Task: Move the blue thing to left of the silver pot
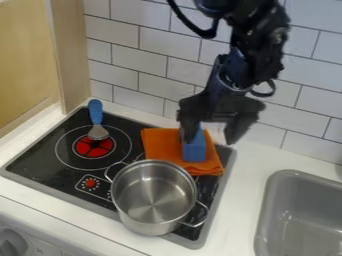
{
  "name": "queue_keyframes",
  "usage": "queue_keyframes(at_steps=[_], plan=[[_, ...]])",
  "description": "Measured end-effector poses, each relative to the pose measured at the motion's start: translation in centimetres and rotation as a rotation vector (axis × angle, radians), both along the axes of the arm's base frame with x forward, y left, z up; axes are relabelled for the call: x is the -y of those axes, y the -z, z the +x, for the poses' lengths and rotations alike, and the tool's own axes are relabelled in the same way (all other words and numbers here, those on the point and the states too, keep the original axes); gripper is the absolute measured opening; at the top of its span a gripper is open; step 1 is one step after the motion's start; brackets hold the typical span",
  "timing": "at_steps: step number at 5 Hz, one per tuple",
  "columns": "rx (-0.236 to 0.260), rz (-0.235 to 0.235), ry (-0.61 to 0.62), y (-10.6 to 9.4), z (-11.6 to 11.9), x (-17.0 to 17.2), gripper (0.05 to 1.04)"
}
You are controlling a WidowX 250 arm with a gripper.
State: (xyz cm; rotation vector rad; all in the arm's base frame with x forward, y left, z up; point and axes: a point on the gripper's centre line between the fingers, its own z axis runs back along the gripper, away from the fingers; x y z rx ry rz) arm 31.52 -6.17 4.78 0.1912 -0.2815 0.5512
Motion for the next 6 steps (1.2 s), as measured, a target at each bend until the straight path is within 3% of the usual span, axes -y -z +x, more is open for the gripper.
queue_keyframes(at_steps=[4,5,6], plan=[[-0.06,0.001,-0.08,3.9,2.0,-1.7,0.967],[-0.062,0.026,-0.081,3.9,2.0,-2.1,0.677],[-0.06,0.029,-0.081,3.9,2.1,-2.1,0.569]])
